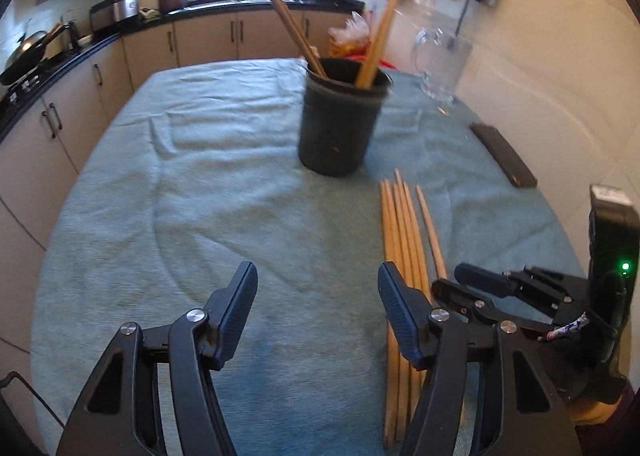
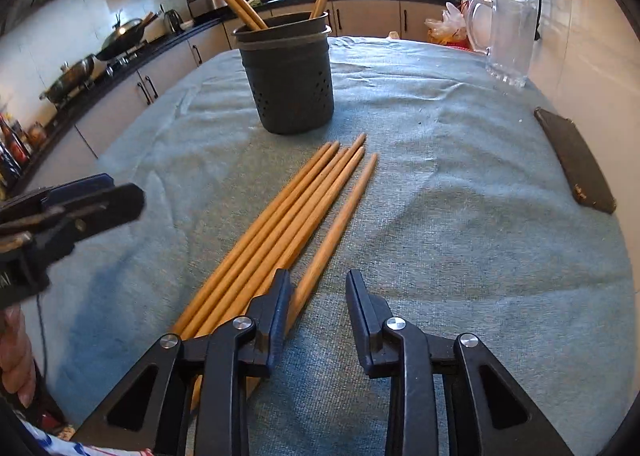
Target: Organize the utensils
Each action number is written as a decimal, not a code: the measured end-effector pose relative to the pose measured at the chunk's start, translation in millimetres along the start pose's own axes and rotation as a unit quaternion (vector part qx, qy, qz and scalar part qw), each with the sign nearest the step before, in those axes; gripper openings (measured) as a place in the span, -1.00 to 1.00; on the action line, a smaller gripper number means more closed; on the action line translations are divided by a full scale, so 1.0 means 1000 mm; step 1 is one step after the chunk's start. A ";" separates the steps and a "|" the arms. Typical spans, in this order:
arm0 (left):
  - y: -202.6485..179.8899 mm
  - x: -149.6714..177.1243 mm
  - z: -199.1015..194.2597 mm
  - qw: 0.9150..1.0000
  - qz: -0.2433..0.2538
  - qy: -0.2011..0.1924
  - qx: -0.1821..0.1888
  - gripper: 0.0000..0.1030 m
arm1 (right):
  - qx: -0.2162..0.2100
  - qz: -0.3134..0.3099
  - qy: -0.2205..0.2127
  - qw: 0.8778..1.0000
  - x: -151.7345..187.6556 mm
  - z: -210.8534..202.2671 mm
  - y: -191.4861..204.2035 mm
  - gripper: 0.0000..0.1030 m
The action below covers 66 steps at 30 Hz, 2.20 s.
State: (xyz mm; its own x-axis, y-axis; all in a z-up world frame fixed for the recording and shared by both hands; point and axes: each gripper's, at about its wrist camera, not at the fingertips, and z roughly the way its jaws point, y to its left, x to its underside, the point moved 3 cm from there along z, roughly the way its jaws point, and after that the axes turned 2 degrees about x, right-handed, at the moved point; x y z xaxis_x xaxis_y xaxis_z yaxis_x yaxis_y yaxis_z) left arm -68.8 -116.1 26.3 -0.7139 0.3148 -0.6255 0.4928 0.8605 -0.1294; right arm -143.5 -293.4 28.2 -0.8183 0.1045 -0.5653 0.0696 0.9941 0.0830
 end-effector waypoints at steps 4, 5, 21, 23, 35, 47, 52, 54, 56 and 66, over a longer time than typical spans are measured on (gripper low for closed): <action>-0.017 0.005 0.022 0.999 0.022 0.033 0.021 -0.19 | 0.015 0.008 0.001 1.000 0.003 -0.004 -0.004 -0.66; -0.021 0.005 0.026 0.999 0.026 0.038 0.026 -0.21 | 0.016 0.018 0.001 1.000 0.004 -0.005 -0.011 -0.67; -0.042 -0.003 0.065 0.995 0.045 0.076 0.035 -0.79 | 0.012 0.064 -0.011 0.998 0.013 -0.015 -0.044 -0.69; -0.046 -0.004 0.068 0.995 0.057 0.074 0.021 -0.81 | 0.010 0.067 -0.011 0.998 0.014 -0.016 -0.045 -0.69; 0.004 0.011 0.048 0.993 -0.062 0.103 0.012 -0.88 | 0.003 0.135 0.010 0.991 0.027 -0.030 -0.075 -0.85; 0.018 0.014 0.034 0.990 -0.037 0.132 -0.004 -0.69 | 0.015 0.105 0.038 0.994 0.031 -0.039 -0.080 -0.73; 0.018 -0.002 0.053 0.989 -0.030 0.142 -0.013 -0.56 | 0.026 0.092 0.053 0.994 0.018 -0.026 -0.080 -0.71; 0.019 -0.010 0.060 0.989 -0.030 0.141 -0.019 -0.56 | 0.028 0.090 0.057 0.994 0.010 -0.020 -0.082 -0.71; 0.021 -0.015 0.064 0.989 -0.033 0.140 -0.025 -0.56 | 0.029 0.088 0.060 0.994 0.003 -0.014 -0.084 -0.71; 0.016 -0.033 0.083 0.992 -0.016 0.119 -0.038 -0.52 | 0.065 0.046 0.066 0.995 -0.035 0.017 -0.082 -0.71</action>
State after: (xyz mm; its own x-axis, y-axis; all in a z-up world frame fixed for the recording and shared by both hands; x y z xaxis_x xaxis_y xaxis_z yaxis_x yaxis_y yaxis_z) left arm 4.1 -145.8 -18.9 -0.8306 0.3650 -0.4205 0.4356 0.8964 -0.0824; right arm -111.2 -378.4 27.3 -0.8723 0.1999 -0.4463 0.2147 0.9765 0.0179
